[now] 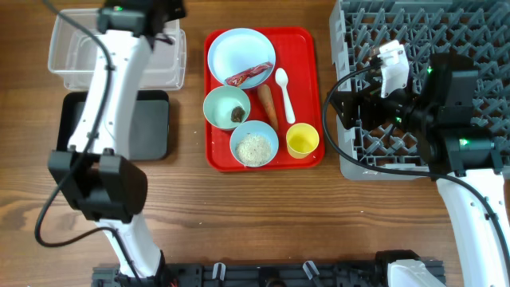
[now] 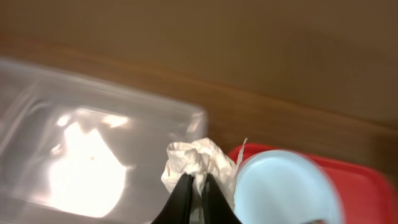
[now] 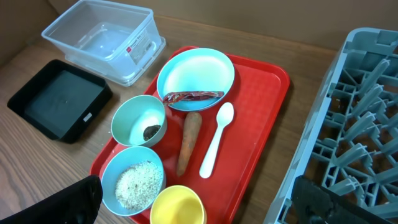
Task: Sort waste into correct bins and load items into the dishwasher rack
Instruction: 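Carry the tissue with left gripper and drop it into the clear bin, then grasp the red wrapper on the blue plate with left gripper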
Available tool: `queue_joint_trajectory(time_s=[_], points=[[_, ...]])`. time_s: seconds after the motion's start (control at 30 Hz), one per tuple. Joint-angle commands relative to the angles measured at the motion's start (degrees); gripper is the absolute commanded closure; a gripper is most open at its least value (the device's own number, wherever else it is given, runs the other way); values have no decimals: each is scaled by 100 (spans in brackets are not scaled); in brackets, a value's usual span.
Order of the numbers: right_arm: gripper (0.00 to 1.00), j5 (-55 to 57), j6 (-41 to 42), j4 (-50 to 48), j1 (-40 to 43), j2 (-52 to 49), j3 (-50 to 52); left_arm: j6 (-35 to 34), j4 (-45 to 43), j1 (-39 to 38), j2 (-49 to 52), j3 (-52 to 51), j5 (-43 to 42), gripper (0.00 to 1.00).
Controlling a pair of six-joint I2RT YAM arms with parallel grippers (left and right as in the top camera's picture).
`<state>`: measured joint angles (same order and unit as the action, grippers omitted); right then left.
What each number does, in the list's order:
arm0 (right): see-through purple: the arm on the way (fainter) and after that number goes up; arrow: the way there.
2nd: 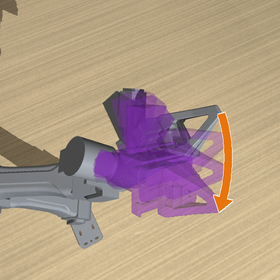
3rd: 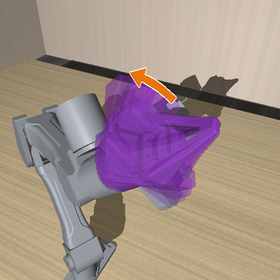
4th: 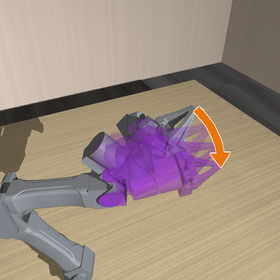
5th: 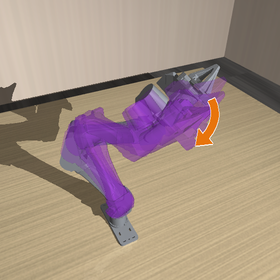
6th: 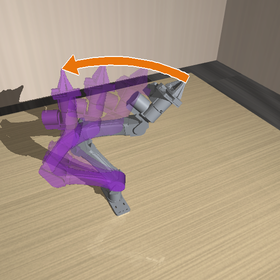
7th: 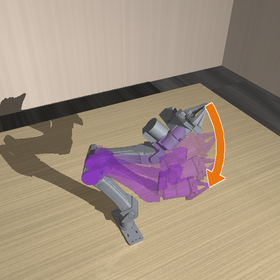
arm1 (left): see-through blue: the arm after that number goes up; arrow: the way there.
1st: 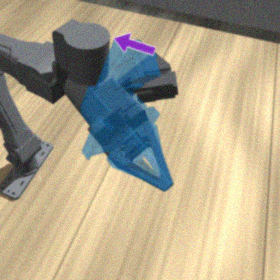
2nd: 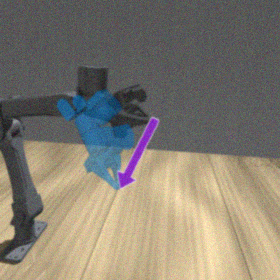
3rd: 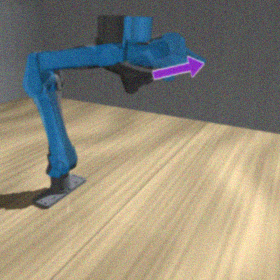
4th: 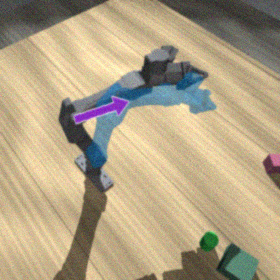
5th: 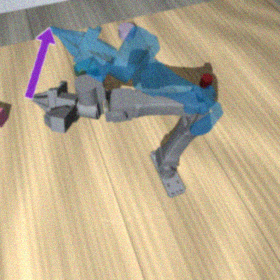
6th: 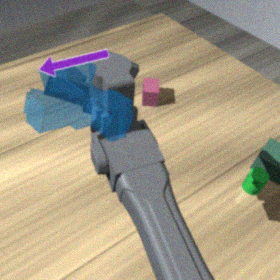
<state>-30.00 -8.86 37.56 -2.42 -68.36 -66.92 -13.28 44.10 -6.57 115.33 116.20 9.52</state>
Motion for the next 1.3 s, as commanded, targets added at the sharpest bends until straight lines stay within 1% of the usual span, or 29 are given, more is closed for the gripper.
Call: queue_joint_trajectory(time_s=[0.0, 0.03, 0.1, 0.13, 0.17, 0.2, 0.23, 0.27, 0.3, 0.37, 0.43, 0.5, 0.6, 0.67, 0.7, 0.73, 0.77, 0.87, 0.93, 1.03, 1.13, 1.2, 1.23, 1.27], points=[[1, -50, -13, 2, 2, -22, -122, -92, 334, 409, 498, -101, 190, 96], [1, -50, -13, 2, 2, -22, -122, -92, 413, 501, 599, -101, 190, 95], [1, -50, -11, 2, 2, -24, -122, -92, 490, 592, 741, -101, 190, 90], [1, -50, -13, 2, 2, -24, -122, -87, 507, 632, 802, -101, 190, 76], [1, -50, -13, 2, 2, -24, -122, -87, 505, 649, 844, -101, 192, 61], [1, -50, -11, 4, 2, -24, -122, -85, 494, 649, 870, -101, 192, 41], [1, -50, -13, 9, 2, -24, -122, -87, 470, 647, 872, -101, 192, 27], [1, -50, -11, 11, 2, -24, -122, -85, 437, 645, 872, -101, 192, 18], [1, -50, -9, 11, 2, -22, -122, -85, 415, 640, 866, -101, 190, 13], [1, -50, -13, 13, 2, -24, -122, -39, 415, 638, 839, -101, 192, 7], [1, -50, -13, 22, 2, -22, -122, 105, 417, 625, 785, -101, 195, 5], [1, -50, -13, 28, 2, -24, -122, 103, 417, 614, 715, -101, 192, 4], [1, -50, -13, 26, 2, -22, -122, 133, 413, 581, 621, -101, 31, 7], [1, -50, -13, 26, 2, -24, -122, 852, 404, 470, 575, -101, -570, 7], [1, -50, -13, 22, 2, -24, -122, 1416, 409, 348, 573, -101, -1016, 7], [1, -50, -11, 20, 2, -24, -122, 1836, 435, 184, 573, -101, -1331, 6], [1, -50, -11, 17, 2, -24, -122, 2144, 463, 37, 575, -101, -1521, 5], [1, -50, -13, 15, 2, -24, -122, 2983, 476, -540, 662, -101, -1547, 4], [1, -50, -13, 15, 2, -24, -122, 3381, 369, -890, 861, -101, -1523, 6], [1, -48, -15, 24, 2, -24, -122, 3412, 291, -1139, 1211, -101, -1482, 9], [1, -48, -13, 26, 2, -24, -122, 3412, 286, -1215, 1497, -101, -1510, 12], [1, -50, -11, 26, 2, -24, -122, 3432, 286, -1255, 1657, -101, -1593, 19], [1, -50, -13, 24, 2, -24, -122, 3585, 291, -1283, 1753, -101, -1665, 21], [1, -50, -13, 24, 2, -24, -122, 3661, 286, -1305, 1803, -101, -1683, 22]])
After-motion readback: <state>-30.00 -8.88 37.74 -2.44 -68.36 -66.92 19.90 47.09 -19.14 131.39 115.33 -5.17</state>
